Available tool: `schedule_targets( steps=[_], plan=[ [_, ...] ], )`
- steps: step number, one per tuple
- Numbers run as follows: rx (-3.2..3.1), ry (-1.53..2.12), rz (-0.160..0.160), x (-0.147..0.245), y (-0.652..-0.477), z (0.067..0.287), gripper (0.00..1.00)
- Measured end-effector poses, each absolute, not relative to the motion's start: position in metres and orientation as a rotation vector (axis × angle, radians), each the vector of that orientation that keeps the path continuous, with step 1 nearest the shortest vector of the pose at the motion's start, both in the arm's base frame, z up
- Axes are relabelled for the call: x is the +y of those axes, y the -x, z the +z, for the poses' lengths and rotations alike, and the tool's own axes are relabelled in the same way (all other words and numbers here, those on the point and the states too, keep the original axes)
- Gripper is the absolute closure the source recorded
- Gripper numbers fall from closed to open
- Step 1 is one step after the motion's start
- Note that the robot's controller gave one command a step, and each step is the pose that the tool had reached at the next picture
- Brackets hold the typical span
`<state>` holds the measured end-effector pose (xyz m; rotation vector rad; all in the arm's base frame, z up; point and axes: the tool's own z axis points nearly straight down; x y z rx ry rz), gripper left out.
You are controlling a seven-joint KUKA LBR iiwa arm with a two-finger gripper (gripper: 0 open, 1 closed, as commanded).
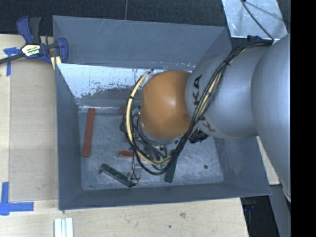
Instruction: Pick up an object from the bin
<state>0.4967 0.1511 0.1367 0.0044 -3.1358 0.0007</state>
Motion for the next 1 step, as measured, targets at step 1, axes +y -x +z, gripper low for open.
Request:
schedule_targets(
  steps=[1],
  plan=[
    [-3.138,-0.077,0.005,0.1045,-0.5189,0.0665,0.00]
  ],
)
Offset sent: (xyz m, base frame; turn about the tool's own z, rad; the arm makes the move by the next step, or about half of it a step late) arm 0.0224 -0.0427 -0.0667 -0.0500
